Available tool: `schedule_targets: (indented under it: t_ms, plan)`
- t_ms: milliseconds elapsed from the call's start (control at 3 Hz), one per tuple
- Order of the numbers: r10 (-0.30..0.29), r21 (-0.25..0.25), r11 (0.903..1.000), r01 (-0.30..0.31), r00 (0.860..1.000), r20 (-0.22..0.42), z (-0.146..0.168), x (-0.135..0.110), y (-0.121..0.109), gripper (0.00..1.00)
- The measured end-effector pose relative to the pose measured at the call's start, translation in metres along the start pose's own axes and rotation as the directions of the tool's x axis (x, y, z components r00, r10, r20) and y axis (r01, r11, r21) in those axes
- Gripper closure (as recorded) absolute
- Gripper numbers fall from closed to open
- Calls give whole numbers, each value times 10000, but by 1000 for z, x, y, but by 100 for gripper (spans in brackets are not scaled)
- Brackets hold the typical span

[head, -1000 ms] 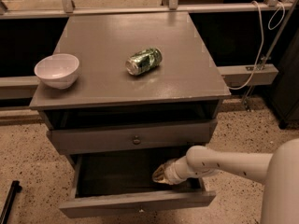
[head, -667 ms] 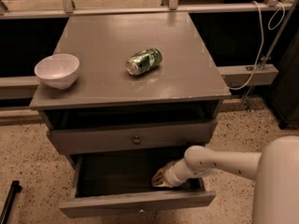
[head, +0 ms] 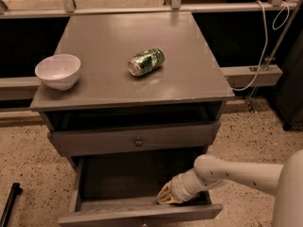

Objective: Open middle drawer

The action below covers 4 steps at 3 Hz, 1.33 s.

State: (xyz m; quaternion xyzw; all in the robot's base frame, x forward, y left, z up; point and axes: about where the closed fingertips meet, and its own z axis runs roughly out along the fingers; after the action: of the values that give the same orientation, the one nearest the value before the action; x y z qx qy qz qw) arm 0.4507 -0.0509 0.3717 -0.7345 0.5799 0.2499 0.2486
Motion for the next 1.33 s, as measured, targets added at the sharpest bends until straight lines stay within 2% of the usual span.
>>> schedule_targets:
  t_ms: [333,667,1000,1333]
  plan:
    - [17,-160,9999,-14,9998,194,-8,-7,20,100]
    - [17,-160,9999,-14,9998,194,-8,-7,20,100]
    - [-736,831,9939,721,9972,145,-42,-30,23,100]
    - [-1459,2055,9680,1442,9893,-71,-79,-50,14,100]
